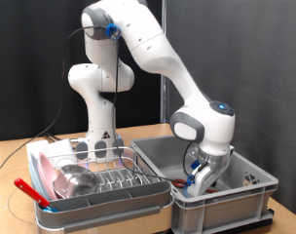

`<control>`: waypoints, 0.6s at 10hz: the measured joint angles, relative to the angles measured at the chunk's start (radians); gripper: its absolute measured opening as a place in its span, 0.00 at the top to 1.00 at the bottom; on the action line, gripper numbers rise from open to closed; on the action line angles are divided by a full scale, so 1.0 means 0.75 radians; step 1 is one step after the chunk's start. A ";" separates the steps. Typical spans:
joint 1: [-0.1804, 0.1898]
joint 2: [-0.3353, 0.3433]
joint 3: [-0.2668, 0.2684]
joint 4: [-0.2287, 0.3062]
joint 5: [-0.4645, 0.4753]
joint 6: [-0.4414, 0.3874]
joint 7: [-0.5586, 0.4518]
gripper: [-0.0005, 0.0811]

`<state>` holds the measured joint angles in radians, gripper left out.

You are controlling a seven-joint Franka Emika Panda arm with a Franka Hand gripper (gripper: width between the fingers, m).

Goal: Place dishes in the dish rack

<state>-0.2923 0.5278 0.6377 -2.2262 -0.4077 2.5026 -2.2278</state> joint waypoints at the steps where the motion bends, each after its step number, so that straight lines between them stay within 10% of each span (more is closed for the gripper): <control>1: 0.024 0.005 -0.016 0.012 -0.011 -0.002 0.015 0.01; 3: 0.041 0.012 -0.030 0.032 -0.016 -0.023 0.021 0.01; 6: 0.045 0.038 -0.042 0.074 -0.016 -0.040 0.029 0.31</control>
<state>-0.2586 0.5559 0.6065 -2.1705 -0.4196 2.4723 -2.2060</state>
